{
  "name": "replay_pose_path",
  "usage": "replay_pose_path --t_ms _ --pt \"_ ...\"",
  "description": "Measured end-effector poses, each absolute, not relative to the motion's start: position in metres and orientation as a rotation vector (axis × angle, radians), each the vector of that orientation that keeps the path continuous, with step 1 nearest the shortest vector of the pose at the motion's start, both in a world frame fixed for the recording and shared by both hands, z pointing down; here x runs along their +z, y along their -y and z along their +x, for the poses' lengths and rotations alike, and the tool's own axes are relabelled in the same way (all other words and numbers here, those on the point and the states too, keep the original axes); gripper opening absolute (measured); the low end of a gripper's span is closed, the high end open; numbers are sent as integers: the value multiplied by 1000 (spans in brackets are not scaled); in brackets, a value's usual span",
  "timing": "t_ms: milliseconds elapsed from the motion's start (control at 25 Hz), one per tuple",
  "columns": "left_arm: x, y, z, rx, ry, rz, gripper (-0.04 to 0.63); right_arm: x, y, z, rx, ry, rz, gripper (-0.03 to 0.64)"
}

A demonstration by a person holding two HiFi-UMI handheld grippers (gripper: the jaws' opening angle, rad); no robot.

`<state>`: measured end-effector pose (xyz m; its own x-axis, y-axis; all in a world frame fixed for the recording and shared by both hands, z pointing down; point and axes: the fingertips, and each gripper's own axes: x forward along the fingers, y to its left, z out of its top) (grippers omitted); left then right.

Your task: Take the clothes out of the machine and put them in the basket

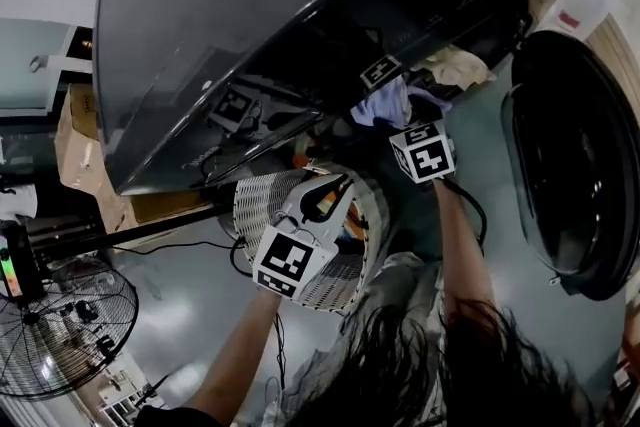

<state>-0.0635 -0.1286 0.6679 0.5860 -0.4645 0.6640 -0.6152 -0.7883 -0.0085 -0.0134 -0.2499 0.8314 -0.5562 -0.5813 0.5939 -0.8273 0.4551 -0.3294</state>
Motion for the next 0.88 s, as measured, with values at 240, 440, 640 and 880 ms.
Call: replay_pose_path --t_ms 240,440,640,880 --pt "671 139 -68 980 918 2585 23 854 245 -19 897 2258 1160 221" --pt "663 136 -59 982 879 2583 23 826 232 -12 864 2282 1203 131" --pt "646 132 -48 991 853 2588 41 776 214 -1 827 2324 1230 115" --pt "624 128 -43 986 852 2581 104 716 189 16 840 2354 1256 107"
